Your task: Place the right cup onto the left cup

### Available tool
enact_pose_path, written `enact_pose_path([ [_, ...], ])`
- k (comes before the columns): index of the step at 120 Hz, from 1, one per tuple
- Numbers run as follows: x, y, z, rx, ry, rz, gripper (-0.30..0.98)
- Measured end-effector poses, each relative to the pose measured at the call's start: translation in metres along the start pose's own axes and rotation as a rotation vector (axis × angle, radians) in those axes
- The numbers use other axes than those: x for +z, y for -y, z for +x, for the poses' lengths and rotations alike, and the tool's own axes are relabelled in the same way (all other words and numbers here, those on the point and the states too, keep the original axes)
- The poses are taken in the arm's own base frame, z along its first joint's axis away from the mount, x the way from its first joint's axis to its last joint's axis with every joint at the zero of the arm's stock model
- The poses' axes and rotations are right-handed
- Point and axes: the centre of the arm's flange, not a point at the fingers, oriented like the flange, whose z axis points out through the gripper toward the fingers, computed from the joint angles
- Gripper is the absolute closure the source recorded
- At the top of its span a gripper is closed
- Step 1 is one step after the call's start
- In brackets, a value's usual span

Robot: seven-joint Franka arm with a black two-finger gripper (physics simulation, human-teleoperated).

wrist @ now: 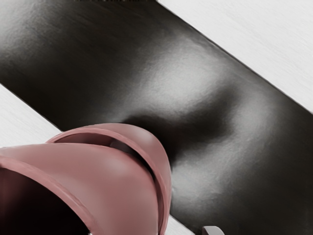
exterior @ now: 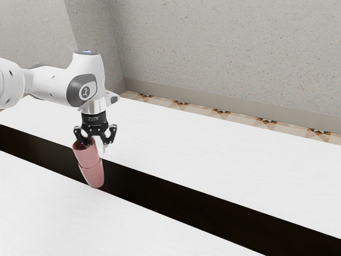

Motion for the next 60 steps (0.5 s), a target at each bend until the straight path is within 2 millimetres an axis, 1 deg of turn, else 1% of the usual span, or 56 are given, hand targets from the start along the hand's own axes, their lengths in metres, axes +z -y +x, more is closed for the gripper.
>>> enact_pose_path([
  [9, -0.002, 0.000, 0.000, -0.004, -0.001, -0.007, 0.33],
  [19, -0.009, -0.001, 0.000, -0.004, -0.012, -0.014, 0.23],
  [24, -0.018, 0.000, -0.001, -0.002, -0.023, -0.021, 0.19],
  [31, -0.037, 0.003, -0.005, 0.001, -0.044, -0.032, 0.15],
  [35, -0.055, 0.006, -0.008, 0.004, -0.059, -0.042, 0.13],
  [41, -0.090, 0.008, -0.014, 0.014, -0.091, -0.054, 0.11],
  [45, -0.110, 0.008, -0.019, 0.024, -0.107, -0.059, 0.09],
  [52, -0.140, 0.006, -0.027, 0.049, -0.130, -0.065, 0.07],
  [60, -0.184, 0.002, -0.035, 0.100, -0.165, -0.077, 0.06],
])
